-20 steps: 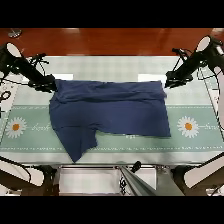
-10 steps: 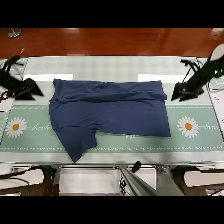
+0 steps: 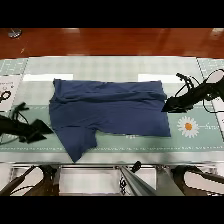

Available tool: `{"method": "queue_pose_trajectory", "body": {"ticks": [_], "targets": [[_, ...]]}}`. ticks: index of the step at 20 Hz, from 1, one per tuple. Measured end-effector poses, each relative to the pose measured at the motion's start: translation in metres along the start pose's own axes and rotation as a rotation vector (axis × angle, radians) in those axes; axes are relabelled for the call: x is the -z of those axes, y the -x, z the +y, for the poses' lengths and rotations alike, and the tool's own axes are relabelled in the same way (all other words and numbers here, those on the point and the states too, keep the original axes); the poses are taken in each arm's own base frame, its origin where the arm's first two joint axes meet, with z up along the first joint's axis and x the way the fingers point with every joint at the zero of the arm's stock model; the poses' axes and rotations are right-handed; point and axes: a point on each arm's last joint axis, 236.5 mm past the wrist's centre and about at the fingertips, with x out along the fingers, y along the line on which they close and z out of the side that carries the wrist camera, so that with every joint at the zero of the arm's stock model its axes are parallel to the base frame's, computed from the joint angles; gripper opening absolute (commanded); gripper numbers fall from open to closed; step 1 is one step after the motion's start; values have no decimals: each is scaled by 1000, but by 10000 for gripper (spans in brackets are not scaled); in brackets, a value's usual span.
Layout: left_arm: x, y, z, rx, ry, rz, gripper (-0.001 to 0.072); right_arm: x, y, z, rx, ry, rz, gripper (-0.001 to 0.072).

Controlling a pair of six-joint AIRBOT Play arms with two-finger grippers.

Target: Fold the shirts.

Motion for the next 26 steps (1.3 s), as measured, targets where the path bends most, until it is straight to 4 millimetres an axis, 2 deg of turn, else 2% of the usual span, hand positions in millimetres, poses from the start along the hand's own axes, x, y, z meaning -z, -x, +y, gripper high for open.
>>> {"method": "queue_pose_trajectory", "body": {"ticks": [3, 10, 13, 14, 15, 16, 18, 22, 24, 26], "targets": [[8, -19, 0, 29, -19, -5, 574, 1, -2, -3, 11, 6, -4, 517], [-14, -28, -6, 62, -31, -120, 547, 4, -3, -7, 26, 5, 2, 516], [-24, -35, -16, 74, -50, -146, 541, 5, -3, -7, 28, 0, 7, 516], [-24, -40, -20, 78, -60, -137, 405, 5, -3, -8, 30, -3, 9, 516], [-25, -47, -23, 78, -69, -126, 138, 6, -3, -11, 42, -6, 12, 516], [-25, -54, -25, 69, -80, -113, 20, 8, -3, -15, 61, -12, 17, 516], [-19, -65, -33, 81, -92, -68, 20, 15, -3, -31, 121, -42, 41, 516], [-17, -71, -35, 89, -82, -47, 20, 46, -9, -64, 152, -176, 86, 528], [-19, -70, -33, 92, -72, -52, 20, 63, -12, -73, 115, -257, 71, 547], [-20, -67, -30, 96, -65, -60, 20, 73, -17, -72, 64, -311, 44, 547]]}}
